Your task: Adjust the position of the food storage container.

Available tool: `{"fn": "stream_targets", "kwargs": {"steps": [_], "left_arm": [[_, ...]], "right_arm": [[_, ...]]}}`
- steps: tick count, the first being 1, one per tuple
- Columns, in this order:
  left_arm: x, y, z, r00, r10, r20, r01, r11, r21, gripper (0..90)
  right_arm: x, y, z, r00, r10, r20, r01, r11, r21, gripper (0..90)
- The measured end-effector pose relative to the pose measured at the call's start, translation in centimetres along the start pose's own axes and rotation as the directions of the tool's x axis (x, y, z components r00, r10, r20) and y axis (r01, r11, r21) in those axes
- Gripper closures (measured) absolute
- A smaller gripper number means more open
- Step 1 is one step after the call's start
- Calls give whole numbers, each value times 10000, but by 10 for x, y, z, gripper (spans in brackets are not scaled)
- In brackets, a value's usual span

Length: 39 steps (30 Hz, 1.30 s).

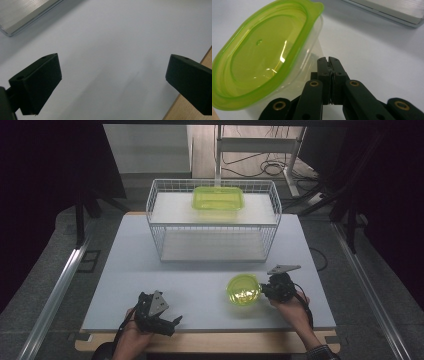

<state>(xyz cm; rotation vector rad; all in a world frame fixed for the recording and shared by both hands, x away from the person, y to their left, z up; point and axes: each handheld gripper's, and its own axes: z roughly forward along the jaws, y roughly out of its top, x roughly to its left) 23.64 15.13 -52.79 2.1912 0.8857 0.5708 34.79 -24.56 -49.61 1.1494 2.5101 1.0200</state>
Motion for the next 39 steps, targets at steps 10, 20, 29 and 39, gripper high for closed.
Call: {"fn": "stream_targets", "kwargs": {"steps": [10, 20, 29, 39], "left_arm": [[0, 0, 0, 10000, 25, -8, -25, 10000, 17, 2], [-1, 0, 1, 10000, 71, -30, -71, 10000, 55, 3], [-1, 0, 1, 9999, 104, -50, -104, 9999, 97, 3], [0, 0, 1, 9999, 119, -57, -118, 9999, 118, 4]], "right_arm": [[-3, -8, -3, 9998, 152, -116, -150, 9998, 137, 865], [-5, -21, -10, 9937, 831, -757, -818, 9964, 204, 865], [1, -11, 8, 9859, 948, -1379, -922, 9954, 250, 872], [11, 8, 28, 9843, 688, -1627, -661, 9976, 216, 873]]}}
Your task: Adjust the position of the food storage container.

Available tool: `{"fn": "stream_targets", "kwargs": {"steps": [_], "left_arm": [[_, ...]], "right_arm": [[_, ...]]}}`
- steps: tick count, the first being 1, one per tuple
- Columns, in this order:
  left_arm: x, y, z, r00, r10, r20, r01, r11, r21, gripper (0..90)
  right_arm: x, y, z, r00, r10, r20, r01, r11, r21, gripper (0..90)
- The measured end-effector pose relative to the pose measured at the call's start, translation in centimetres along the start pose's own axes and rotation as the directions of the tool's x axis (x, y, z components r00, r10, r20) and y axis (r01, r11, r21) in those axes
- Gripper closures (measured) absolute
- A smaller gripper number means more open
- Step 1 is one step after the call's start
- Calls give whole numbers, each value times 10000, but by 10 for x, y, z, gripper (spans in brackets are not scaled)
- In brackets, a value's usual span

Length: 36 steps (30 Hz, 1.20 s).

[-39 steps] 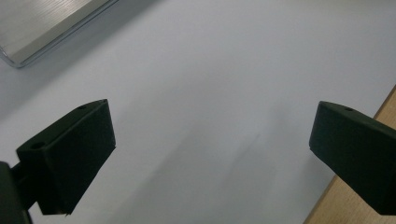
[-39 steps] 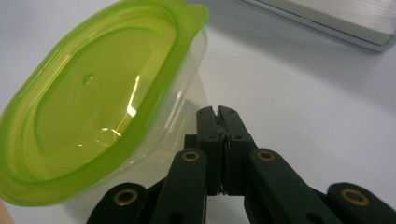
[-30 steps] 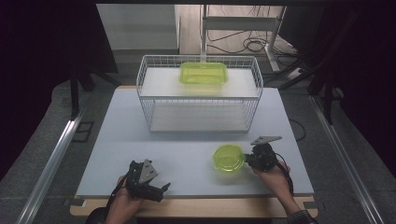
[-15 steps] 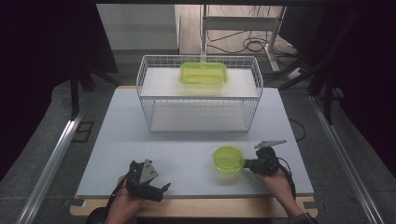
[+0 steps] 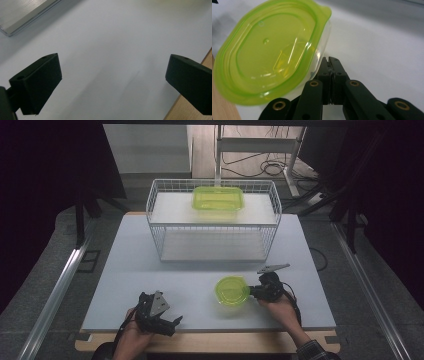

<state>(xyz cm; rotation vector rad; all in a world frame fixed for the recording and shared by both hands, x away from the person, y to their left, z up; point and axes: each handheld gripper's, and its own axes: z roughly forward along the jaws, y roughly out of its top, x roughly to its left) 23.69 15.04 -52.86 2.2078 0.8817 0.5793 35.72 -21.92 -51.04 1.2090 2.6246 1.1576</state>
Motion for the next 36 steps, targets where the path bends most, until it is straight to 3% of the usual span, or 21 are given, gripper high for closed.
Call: {"fn": "stream_targets", "kwargs": {"steps": [10, 14, 18, 23, 27, 31, 36], "left_arm": [[0, 0, 0, 10000, -24, -1, 24, 10000, -27, 4], [0, 0, -1, 9999, -101, 19, 101, 9999, -98, 4], [0, 0, -2, 9999, -115, 13, 115, 9999, 0, 7], [1, 1, -3, 9988, -459, 172, 459, 9989, -8, 10], [1, 2, -5, 9977, -620, 286, 621, 9981, -47, 12], [3, 2, -7, 9971, -644, 397, 651, 9977, -167, 13], [4, 1, -8, 9945, -871, 580, 891, 9954, -342, 15]], "right_arm": [[8, 14, 17, 9995, -249, -170, 248, 9997, -9, 874], [7, 14, 14, 9956, -829, 427, 829, 9966, 1, 849], [6, 11, -4, 9841, -1270, 1244, 1313, 9910, -267, 791], [7, 2, -28, 9729, -1544, 1721, 1684, 9832, -702, 653], [7, -4, -38, 9737, -1433, 1770, 1627, 9815, -1007, 515], [9, -9, -42, 9704, -1572, 1832, 1798, 9771, -1140, 358], [9, -16, -45, 9669, -1700, 1901, 1987, 9695, -1434, 224]]}}
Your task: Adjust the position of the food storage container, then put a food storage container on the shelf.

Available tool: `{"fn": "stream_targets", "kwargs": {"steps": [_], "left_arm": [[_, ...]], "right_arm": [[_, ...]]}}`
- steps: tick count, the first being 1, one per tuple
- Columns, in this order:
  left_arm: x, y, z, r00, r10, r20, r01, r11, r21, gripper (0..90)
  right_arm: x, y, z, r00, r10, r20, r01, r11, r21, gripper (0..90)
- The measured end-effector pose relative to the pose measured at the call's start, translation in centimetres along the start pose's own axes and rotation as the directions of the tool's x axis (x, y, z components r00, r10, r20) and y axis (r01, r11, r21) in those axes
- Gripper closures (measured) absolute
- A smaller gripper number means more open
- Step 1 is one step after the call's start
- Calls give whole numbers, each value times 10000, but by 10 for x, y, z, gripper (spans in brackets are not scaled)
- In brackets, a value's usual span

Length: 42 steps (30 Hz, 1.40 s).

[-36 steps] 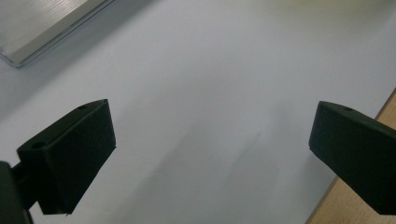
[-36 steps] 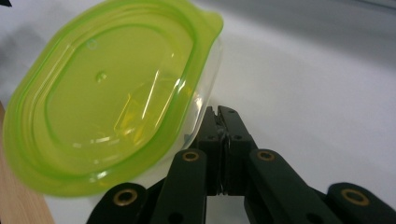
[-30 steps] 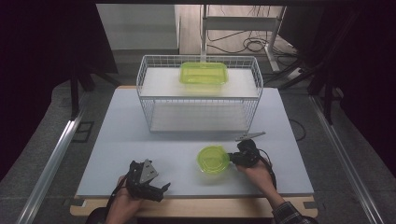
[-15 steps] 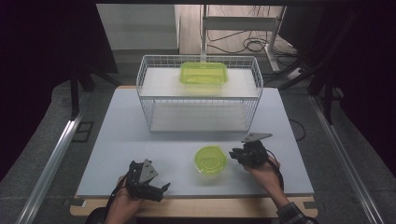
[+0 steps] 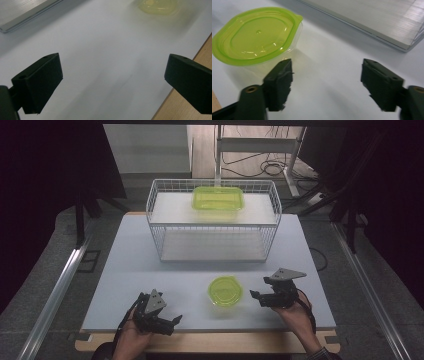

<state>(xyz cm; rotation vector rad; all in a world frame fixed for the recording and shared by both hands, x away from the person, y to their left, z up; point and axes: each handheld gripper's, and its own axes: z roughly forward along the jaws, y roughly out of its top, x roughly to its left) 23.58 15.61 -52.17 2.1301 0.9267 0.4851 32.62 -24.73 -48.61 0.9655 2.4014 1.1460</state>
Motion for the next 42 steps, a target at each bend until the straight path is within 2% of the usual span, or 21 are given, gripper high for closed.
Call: {"fn": "stream_targets", "kwargs": {"steps": [4, 8, 10, 12, 18, 22, 24, 27, 34, 37, 40, 42], "left_arm": [[1, 0, -1, 9998, -152, 135, 155, 9997, -202, 15], [1, 0, -1, 9998, -108, 169, 112, 9998, -187, 16], [1, 0, -1, 9989, -327, 340, 332, 9993, -143, 16], [2, 0, -1, 9980, -439, 450, 453, 9985, -320, 15], [2, -1, -2, 9988, -253, 423, 277, 9979, -582, 14], [0, 0, -4, 9998, 186, 99, -176, 9950, -984, 14], [0, 0, -4, 9997, 250, -21, -250, 9936, -1101, 14], [1, -1, -4, 9999, 102, 103, -90, 9938, -1111, 9], [5, -2, -4, 9995, -128, 286, 171, 9877, -1553, 0], [6, -2, -4, 9981, -340, 516, 413, 9882, -1477, 0], [5, -2, -5, 9976, -261, 644, 360, 9869, -1571, 0], [5, -1, -6, 9949, -296, 969, 460, 9841, -1716, 0]], "right_arm": [[-1, -4, -1, 9999, 147, -79, -147, 9999, -45, 174], [-3, -6, 1, 9996, 228, -153, -226, 9997, 89, 141], [-3, -7, 2, 9994, 251, -225, -249, 9997, 84, 128], [-3, -7, 2, 9994, 238, -264, -236, 9997, 81, 114], [-5, -7, 2, 9992, 219, -341, -222, 9997, -73, 79], [-6, -4, 1, 9976, 458, -515, -468, 9987, -185, 74], [-6, -2, 1, 9976, 432, -537, -444, 9988, -218, 73], [-5, 2, 2, 9965, 538, -645, -555, 9981, -258, 69], [-4, 13, 6, 9924, 702, -1008, -733, 9969, -280, 70], [-2, 17, 10, 9913, 729, -1096, -759, 9969, -230, 71], [0, 20, 12, 9908, 803, -1086, -821, 9966, -122, 64], [1, 21, 15, 9902, 828, -1121, -833, 9965, 9, 44]]}}
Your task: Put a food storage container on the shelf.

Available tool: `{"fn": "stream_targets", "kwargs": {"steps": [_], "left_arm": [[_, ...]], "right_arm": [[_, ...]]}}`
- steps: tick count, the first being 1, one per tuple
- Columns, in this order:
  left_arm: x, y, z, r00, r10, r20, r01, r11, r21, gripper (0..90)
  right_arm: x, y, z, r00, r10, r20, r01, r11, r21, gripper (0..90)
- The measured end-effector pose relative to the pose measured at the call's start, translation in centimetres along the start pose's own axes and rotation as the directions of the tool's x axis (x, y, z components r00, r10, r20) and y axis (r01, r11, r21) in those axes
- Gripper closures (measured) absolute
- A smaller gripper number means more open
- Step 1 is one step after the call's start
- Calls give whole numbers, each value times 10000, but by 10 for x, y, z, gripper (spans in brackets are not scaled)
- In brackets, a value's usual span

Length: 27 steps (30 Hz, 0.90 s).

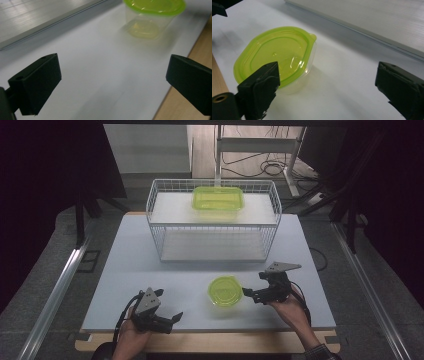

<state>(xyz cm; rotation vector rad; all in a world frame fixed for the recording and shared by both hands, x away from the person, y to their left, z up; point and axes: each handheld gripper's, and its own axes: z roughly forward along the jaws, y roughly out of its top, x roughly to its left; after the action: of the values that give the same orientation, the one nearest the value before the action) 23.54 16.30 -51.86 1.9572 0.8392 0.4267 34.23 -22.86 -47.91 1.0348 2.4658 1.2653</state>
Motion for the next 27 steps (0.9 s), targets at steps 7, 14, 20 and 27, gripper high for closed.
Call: {"fn": "stream_targets", "kwargs": {"steps": [7, 14, 20, 27], "left_arm": [[-2, 0, 2, 9999, 118, -22, -117, 9998, 186, 0], [-2, 1, 2, 9998, 111, -145, -108, 9997, 227, 0], [-1, 1, 1, 9999, -104, -51, 106, 9997, 218, 0], [-2, 0, 2, 10000, 16, -88, -14, 9997, 258, 0]], "right_arm": [[-2, 5, 5, 9974, 606, -388, -593, 9977, 344, 137], [-9, 14, 10, 9805, 1400, -1379, -1318, 9890, 671, 367], [-13, 19, 25, 9677, 1817, -1746, -1638, 9801, 1121, 467], [-15, 23, 38, 9525, 2255, -2045, -1947, 9677, 1601, 579]]}}
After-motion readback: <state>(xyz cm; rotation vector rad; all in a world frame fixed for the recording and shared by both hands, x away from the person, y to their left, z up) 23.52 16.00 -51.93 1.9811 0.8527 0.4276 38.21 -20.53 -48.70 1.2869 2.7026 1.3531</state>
